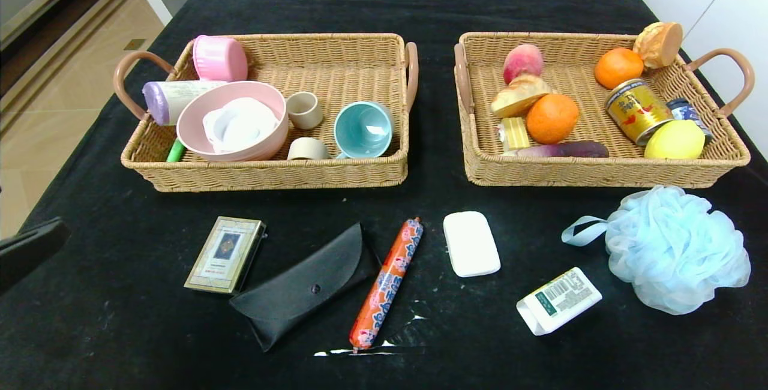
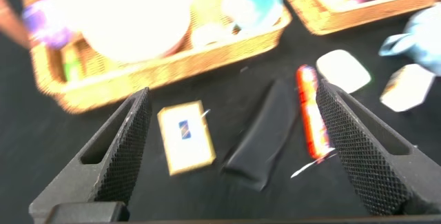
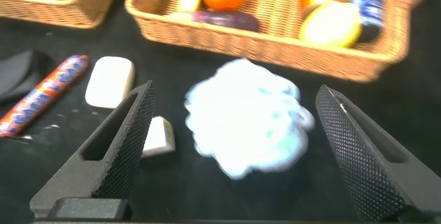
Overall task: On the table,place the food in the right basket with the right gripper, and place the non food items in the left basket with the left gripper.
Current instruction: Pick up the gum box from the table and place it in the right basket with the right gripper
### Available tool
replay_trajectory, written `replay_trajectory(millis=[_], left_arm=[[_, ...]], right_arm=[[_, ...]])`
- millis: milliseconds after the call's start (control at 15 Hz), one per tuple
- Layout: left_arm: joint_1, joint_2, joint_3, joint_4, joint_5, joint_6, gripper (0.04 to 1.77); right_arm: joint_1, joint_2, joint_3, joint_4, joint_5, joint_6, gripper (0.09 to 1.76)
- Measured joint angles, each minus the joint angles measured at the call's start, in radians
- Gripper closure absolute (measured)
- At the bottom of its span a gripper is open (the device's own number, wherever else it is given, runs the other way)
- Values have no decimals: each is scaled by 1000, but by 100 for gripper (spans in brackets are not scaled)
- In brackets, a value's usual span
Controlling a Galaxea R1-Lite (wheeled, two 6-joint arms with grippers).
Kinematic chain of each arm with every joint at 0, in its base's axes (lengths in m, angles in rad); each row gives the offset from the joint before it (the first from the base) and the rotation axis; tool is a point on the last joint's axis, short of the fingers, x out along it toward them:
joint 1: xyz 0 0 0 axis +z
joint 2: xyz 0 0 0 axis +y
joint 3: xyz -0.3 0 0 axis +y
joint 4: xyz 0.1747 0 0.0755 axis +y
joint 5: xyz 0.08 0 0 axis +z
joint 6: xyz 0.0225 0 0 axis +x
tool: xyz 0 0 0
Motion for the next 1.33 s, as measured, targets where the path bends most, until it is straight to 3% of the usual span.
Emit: replay_trajectory(millis=[267,467,667,933,1067,1333], left_arm=[[-14,140,-101,-2,-67,0,9],[-91,212,-142,0,-70,0,9],[-194,259,-180,5,-63,0,9],[-298,288,-215,24,-55,36,9],[-310,297,-221,57,-51,100,9],[-314,306,-222,73,-50,113,9]], right_arm=[[98,127,-89,-5,-25,0,15],[184,197,-147,1,-73,2,15],[304,249,-194,17,-187,3,15],[495,294,-266,149,-323,14,15],[565,320,-311,229,-378,28,15],[665,397,-391,350,-450,137,15]])
